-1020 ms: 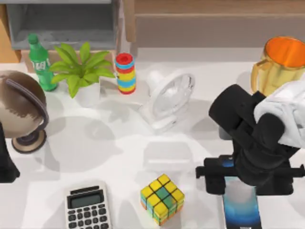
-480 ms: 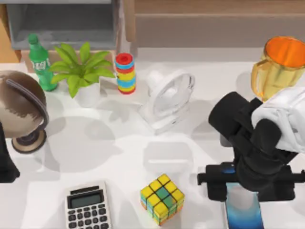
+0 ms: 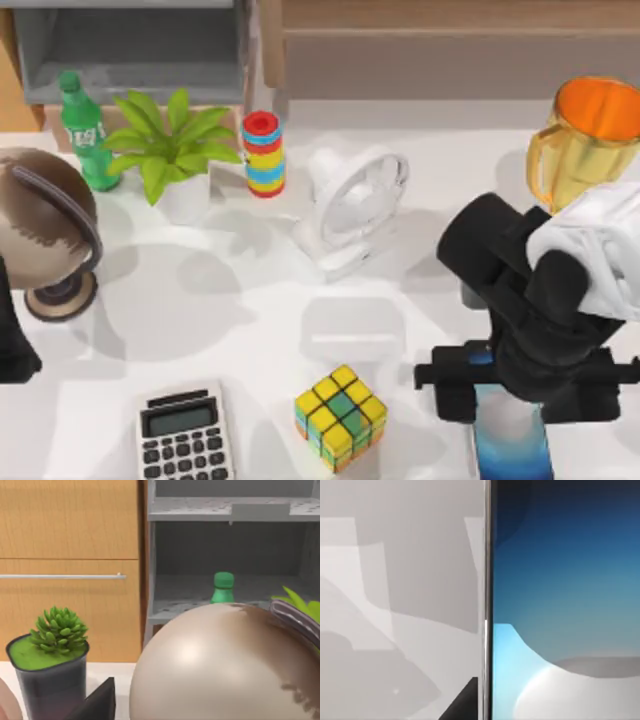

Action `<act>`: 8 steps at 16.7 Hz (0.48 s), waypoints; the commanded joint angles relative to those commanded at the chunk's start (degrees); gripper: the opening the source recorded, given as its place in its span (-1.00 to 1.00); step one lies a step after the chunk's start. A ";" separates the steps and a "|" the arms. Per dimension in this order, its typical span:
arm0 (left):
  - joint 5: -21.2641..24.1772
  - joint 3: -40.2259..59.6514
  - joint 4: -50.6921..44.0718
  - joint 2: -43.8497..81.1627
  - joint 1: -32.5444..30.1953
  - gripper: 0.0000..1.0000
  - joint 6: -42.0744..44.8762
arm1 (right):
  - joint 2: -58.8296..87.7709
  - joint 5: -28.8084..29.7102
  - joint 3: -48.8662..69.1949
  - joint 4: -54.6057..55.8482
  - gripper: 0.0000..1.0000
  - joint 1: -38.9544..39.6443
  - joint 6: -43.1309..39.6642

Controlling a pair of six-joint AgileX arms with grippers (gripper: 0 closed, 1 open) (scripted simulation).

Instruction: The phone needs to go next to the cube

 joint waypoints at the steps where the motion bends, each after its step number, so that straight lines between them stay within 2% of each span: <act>1: 0.00 0.00 0.00 0.00 0.00 1.00 0.00 | 0.00 0.00 0.00 0.00 0.66 0.00 0.00; 3: 0.00 0.00 0.00 0.00 0.00 1.00 0.00 | 0.00 0.00 0.00 0.00 0.96 0.00 0.00; 8: 0.00 0.00 0.00 0.00 0.00 1.00 0.00 | 0.00 0.00 0.00 0.00 1.00 0.00 0.00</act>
